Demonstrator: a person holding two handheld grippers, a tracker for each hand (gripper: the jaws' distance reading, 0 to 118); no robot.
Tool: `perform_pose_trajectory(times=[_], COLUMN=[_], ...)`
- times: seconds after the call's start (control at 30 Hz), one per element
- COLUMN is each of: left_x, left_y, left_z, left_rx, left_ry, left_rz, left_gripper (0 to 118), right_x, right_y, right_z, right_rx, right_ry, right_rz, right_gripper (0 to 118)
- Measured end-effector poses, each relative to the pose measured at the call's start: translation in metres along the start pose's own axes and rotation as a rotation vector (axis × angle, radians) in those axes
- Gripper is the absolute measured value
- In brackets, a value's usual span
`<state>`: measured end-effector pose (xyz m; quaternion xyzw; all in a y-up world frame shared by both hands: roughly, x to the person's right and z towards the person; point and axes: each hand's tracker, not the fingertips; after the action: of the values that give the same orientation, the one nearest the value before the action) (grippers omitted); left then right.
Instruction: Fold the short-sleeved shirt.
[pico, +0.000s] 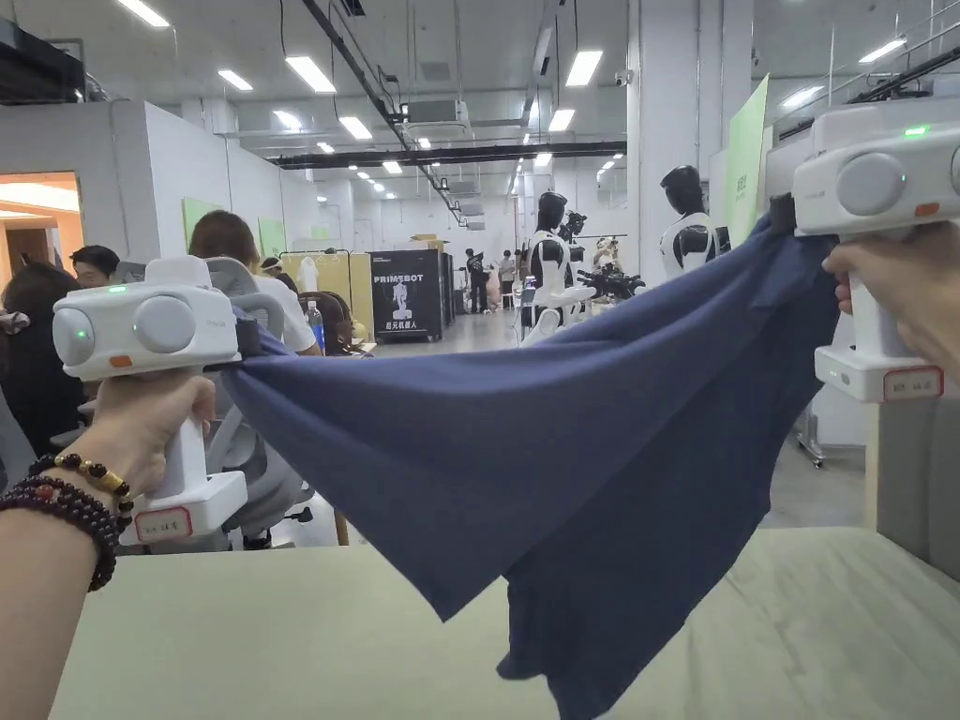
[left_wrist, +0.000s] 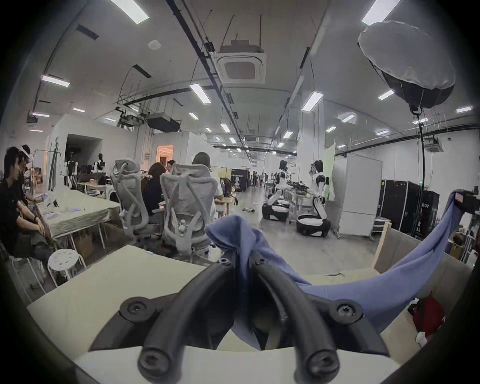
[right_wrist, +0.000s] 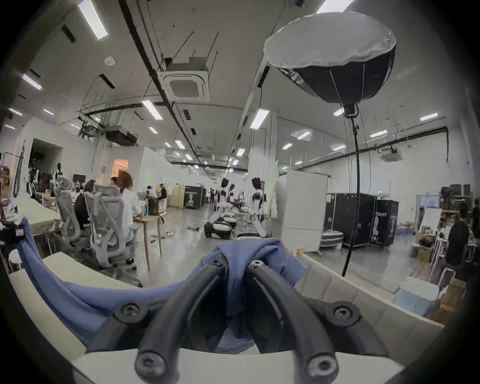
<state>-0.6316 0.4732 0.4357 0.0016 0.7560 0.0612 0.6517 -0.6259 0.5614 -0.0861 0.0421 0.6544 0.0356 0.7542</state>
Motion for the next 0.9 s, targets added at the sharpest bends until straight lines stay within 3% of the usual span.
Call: perform_pose_trajectory(times=[0.2,0.53,0.73,0.8,0.9], left_x=[0.005,0.008,-0.003,-0.012,-0.033], left_y=[-0.020,-0.108,-0.114,-0.116,-0.129], left_z=[-0.012,-0.041,-0.027,-0.006,0.041], left_rx=[-0.027,-0.159,-0.167,-0.156,-0.167], left_ry=[-0.010,-0.046,-0.056,-0.070,-0.135], left_rz=[0.000,-0.008,-0.004,-0.009,0.031], left_gripper=[6,6,6,6,6], right_x=[-0.004,-0.022,-0.019,-0.013,-0.003], right_y=[-0.022,-0.137,-0.148,-0.153,-0.173], right_z=[-0.007,-0.043,-0.017,0.010,0.058], right_rx=[-0.018,-0.190,-0.195,-0.184,-0.229], right_ry=[0.004,0.043,0.044,0.061,0.122], right_rz=[0.022,0.058,0.050,0.020,0.049], right_gripper=[10,10,10,10,10])
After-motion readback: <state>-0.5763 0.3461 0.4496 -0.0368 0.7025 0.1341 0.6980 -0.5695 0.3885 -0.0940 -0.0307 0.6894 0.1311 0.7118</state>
